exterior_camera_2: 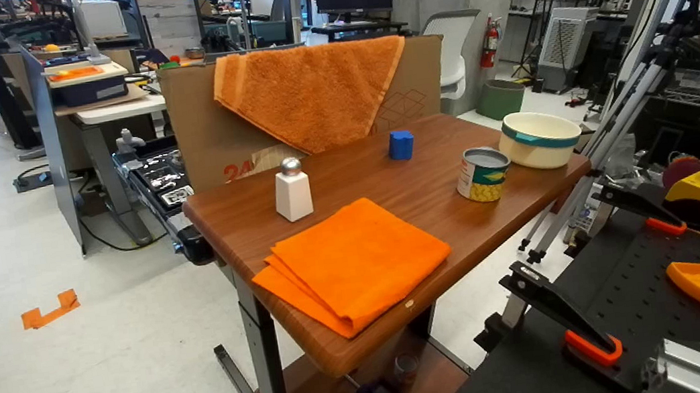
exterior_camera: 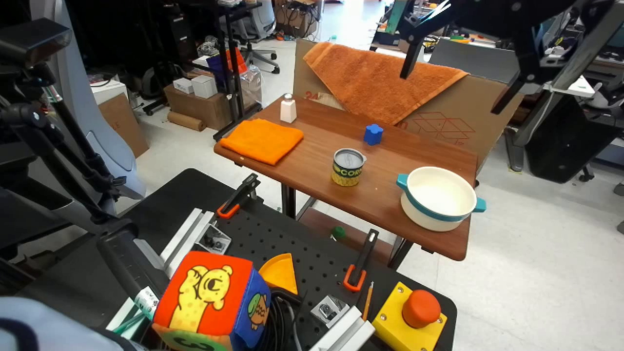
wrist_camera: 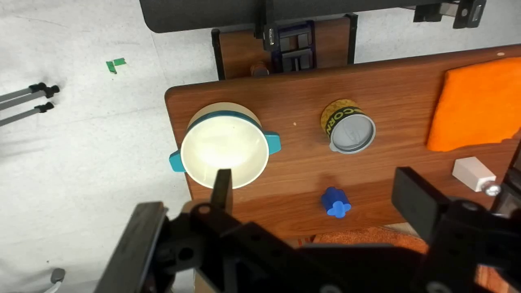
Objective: Move the white pot backwards.
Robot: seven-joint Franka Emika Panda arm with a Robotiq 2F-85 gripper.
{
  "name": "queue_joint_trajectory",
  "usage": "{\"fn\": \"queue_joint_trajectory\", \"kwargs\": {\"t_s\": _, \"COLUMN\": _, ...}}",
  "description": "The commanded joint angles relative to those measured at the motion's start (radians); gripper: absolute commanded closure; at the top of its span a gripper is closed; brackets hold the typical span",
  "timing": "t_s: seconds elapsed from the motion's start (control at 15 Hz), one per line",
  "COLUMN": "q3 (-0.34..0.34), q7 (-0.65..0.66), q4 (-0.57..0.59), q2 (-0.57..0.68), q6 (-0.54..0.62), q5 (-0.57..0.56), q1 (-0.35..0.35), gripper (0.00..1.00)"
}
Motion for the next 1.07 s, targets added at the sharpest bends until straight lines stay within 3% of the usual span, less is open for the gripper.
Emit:
{"fn": "queue_joint_trajectory", "kwargs": {"t_s": 0.0, "q3": 0.037, "q7": 0.048, "q4": 0.043, "q2": 0.061, "q6": -0.006, "q5": 0.027, "q1": -0.018, "gripper": 0.00}}
{"fn": "queue_joint_trajectory", "kwargs": {"t_s": 0.33, "q3": 0.058, "q7": 0.122, "q4": 0.149, "q2": 0.225, "q6": 0.008, "q5": 0.047, "q1": -0.008, "gripper": 0.00}}
{"fn": "queue_joint_trajectory", "kwargs": {"t_s": 1.0, "q3": 0.108, "q7": 0.218, "q4": 0.532, "q2": 0.730, "q6": 0.013, "q5": 0.098, "q1": -0.020, "gripper": 0.00}}
